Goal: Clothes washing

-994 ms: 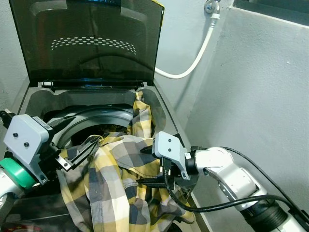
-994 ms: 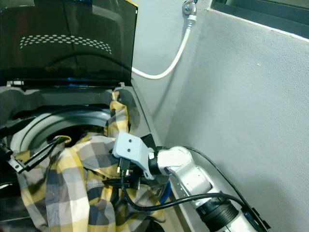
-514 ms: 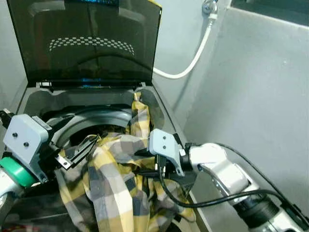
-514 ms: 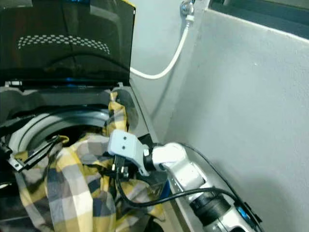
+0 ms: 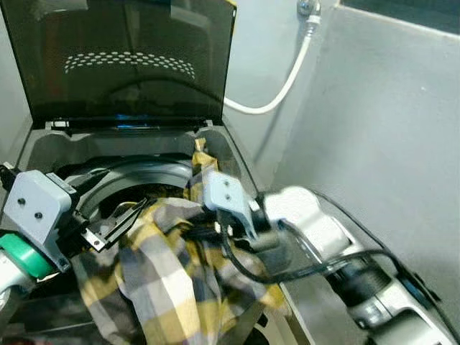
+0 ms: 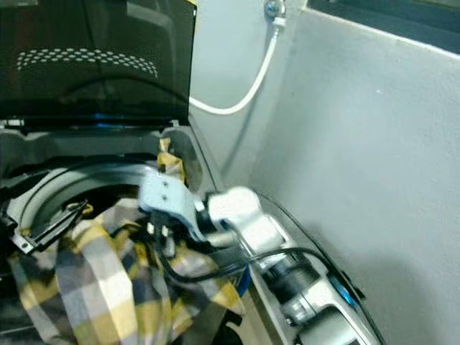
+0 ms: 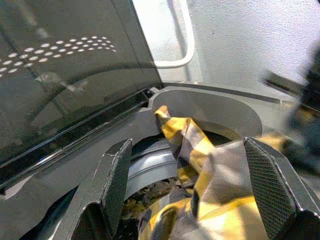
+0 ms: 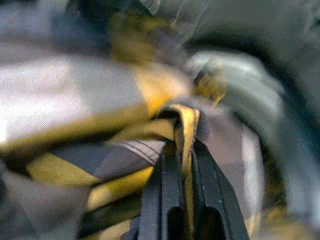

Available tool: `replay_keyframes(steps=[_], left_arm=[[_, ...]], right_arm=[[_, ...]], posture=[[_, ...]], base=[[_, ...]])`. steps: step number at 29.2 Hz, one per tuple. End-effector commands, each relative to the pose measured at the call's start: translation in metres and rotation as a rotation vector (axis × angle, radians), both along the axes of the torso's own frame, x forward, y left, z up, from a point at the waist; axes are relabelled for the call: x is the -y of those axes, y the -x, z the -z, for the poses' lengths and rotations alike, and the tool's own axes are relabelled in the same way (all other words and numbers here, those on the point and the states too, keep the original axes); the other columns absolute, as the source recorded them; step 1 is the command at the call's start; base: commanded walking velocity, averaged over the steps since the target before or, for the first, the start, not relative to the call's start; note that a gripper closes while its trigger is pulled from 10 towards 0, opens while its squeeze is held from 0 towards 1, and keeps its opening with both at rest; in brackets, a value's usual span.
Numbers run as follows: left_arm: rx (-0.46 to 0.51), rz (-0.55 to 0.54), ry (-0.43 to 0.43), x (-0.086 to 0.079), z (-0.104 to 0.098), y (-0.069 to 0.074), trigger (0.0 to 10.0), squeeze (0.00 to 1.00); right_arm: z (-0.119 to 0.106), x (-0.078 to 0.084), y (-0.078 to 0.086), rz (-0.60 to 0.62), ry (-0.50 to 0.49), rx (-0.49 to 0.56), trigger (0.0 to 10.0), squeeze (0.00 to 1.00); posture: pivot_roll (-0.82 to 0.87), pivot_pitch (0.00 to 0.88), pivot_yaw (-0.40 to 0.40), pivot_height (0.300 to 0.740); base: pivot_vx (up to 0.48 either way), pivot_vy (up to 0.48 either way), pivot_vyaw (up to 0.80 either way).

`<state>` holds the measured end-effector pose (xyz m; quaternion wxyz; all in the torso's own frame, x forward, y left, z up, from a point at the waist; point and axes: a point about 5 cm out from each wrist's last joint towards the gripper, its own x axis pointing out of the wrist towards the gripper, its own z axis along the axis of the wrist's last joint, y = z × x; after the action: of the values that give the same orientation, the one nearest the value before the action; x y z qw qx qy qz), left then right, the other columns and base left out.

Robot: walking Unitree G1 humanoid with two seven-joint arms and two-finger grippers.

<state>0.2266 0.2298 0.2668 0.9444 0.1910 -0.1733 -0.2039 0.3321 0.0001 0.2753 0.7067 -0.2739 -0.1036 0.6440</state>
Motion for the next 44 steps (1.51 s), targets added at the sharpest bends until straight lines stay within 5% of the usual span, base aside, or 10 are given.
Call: replay_keyframes(steps=[1, 14, 17, 20, 24, 25, 30, 32, 40, 44], left_arm=[[-0.003, 0.013, -0.009, 0.002, 0.002, 0.000, 10.0, 0.00], [0.006, -0.001, -0.016, 0.000, 0.002, 0.002, 10.0, 0.00], [0.006, -0.002, -0.017, 0.000, 0.002, 0.002, 10.0, 0.00], [0.002, 0.002, -0.022, -0.001, 0.003, 0.001, 10.0, 0.00], [0.002, 0.004, -0.024, 0.000, 0.003, 0.000, 10.0, 0.00], [0.000, 0.007, -0.026, 0.000, 0.003, 0.000, 10.0, 0.00], [-0.002, 0.012, -0.029, 0.001, 0.003, -0.001, 10.0, 0.00], [-0.001, 0.016, -0.031, 0.001, 0.003, -0.002, 10.0, 0.00], [0.005, 0.017, -0.036, 0.002, 0.002, -0.002, 10.0, 0.00], [-0.004, 0.019, -0.045, 0.000, 0.003, 0.001, 10.0, 0.00]], right_arm=[[-0.049, -0.005, -0.018, 0.155, -0.256, 0.114, 0.0, 0.00], [-0.185, 0.031, -0.034, 0.491, -1.111, 0.048, 0.0, 0.00], [-0.178, 0.026, -0.036, 0.476, -1.083, 0.030, 0.0, 0.00], [-0.102, -0.022, -0.041, 0.338, -0.568, -0.010, 10.0, 0.00], [-0.077, -0.028, -0.040, 0.293, -0.452, -0.023, 10.0, 0.00], [-0.062, -0.028, -0.040, 0.269, -0.388, -0.046, 10.0, 1.00], [-0.047, -0.027, -0.041, 0.246, -0.320, -0.067, 10.0, 1.00], [-0.055, -0.023, -0.045, 0.306, -0.366, -0.006, 10.0, 0.00], [-0.099, 0.012, -0.056, 0.452, -0.677, 0.002, 10.0, 0.00], [-0.074, 0.019, -0.049, 0.247, -0.435, 0.001, 10.0, 0.00]], posture=[[0.05, 0.052, -0.092, 0.740], [0.07, 0.054, -0.112, 0.740], [0.07, 0.054, -0.108, 0.740], [0.07, 0.055, -0.101, 0.740], [0.07, 0.057, -0.098, 0.740], [0.07, 0.058, -0.096, 0.740], [0.07, 0.058, -0.095, 0.740], [0.06, 0.055, -0.089, 0.740], [0.07, 0.042, -0.095, 0.740], [0.07, 0.032, -0.095, 0.740]], base=[[0.000, 0.000, 0.00], [0.000, 0.000, 0.00], [0.000, 0.000, 0.00], [0.000, 0.000, 0.00], [0.000, 0.000, 0.00], [0.000, 0.000, 0.00], [0.000, 0.000, 0.00], [0.000, 0.000, 0.00], [0.000, 0.000, 0.00], [0.000, 0.000, 0.00]])
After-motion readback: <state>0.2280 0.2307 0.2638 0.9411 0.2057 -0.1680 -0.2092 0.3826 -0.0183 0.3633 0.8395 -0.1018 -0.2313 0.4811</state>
